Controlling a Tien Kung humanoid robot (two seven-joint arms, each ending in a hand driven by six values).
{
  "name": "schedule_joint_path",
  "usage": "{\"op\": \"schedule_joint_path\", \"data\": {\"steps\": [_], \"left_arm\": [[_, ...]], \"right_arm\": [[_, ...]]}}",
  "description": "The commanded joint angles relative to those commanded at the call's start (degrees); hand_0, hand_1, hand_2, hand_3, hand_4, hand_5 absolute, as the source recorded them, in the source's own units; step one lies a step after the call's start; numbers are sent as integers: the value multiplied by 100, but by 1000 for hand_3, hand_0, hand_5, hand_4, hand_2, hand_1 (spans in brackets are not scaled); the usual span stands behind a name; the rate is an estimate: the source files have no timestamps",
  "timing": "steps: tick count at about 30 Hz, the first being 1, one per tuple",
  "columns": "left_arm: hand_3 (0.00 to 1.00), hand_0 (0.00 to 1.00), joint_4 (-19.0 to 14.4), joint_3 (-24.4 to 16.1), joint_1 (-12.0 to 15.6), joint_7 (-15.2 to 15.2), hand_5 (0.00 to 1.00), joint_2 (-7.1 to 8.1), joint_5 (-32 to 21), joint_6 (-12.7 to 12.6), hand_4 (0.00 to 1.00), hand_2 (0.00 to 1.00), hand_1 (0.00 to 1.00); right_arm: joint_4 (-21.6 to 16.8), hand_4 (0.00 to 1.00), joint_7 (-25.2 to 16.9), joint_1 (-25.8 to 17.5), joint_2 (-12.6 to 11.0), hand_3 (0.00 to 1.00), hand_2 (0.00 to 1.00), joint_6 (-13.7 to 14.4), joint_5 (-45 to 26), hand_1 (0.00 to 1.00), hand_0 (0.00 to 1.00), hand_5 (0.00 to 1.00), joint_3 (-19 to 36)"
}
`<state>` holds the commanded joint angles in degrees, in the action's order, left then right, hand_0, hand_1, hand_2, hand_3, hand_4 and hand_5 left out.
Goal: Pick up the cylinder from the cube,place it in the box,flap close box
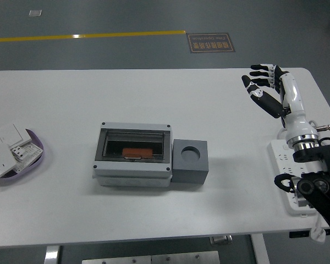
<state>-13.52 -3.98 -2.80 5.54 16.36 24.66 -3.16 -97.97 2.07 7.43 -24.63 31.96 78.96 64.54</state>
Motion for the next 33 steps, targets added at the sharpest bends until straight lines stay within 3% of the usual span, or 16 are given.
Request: {"op": "schedule_joint_path", "data": {"steps": [18,33], "left_arm": [[625,596,25,-136,76,-6,207,-86,-20,0,692,607,622],[625,596,36,-100,28,-2,208,-85,-102,15,694,608,621]], "right_arm": [[167,771,-788,-180,0,647,630,193,-1101,614,653,463,331],[257,775,-845,-147,116,644,626,204,-1166,619,656,464,267]]}}
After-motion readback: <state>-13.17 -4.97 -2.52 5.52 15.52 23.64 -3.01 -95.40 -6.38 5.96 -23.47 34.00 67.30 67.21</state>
